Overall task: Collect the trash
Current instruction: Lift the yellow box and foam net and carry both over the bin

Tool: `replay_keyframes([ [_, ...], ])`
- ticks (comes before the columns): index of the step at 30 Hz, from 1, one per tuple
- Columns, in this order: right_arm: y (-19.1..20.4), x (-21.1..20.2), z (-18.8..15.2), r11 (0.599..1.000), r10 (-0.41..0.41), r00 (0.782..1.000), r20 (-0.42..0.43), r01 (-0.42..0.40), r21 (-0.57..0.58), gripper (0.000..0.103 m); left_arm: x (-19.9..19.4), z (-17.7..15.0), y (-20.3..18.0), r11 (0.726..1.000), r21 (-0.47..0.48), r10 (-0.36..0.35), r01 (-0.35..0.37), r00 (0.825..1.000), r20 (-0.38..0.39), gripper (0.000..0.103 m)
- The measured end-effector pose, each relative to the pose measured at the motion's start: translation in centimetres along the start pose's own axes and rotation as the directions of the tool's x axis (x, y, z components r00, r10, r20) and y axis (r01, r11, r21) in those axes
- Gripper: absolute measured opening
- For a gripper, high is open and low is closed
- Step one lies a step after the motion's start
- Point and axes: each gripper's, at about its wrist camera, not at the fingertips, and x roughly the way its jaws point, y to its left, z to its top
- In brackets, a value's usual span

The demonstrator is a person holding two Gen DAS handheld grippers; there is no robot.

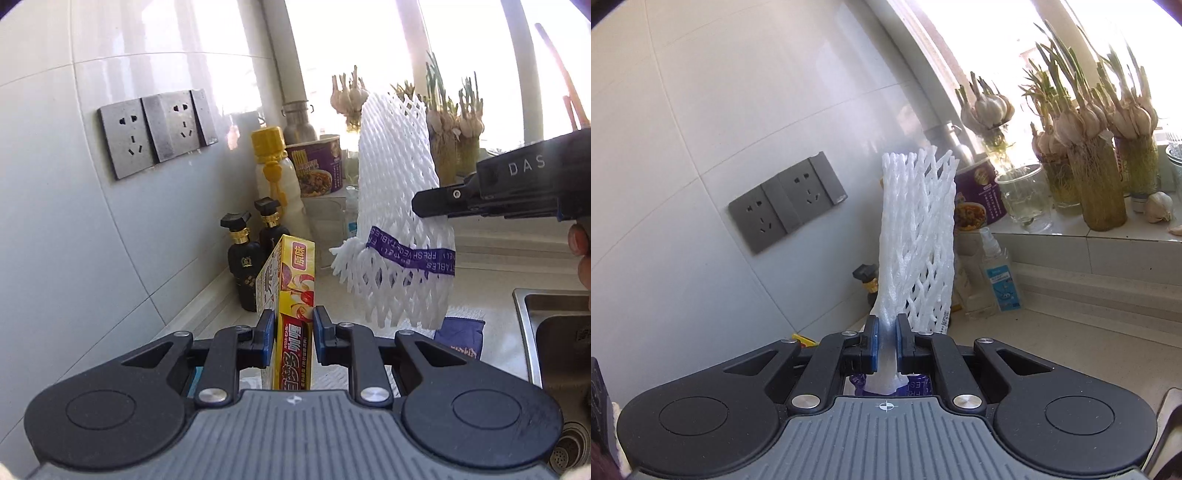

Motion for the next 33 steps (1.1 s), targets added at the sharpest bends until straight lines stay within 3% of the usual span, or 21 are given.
replay_keyframes([
  [16,9.7,-4.0,-2.8,0.979,0.116,0.992,-0.048,-0.123,-0.161,0.009,-7.8,-2.4,3.1,0.993,-0.112,0.054,-0.047,0.997,0.060,0.019],
  [27,16.2,-6.0,-6.2,0.942,0.226,0.969,-0.096,-0.242,-0.232,0.009,-12.9,-6.0,6.0,0.977,-0.174,0.139,-0.126,0.988,0.064,0.019],
  [33,18.7,-6.1,-9.6,0.930,0.255,0.953,-0.164,-0.288,-0.226,0.009,-14.9,-8.6,7.8,0.958,-0.221,0.194,-0.184,0.981,0.023,0.019],
])
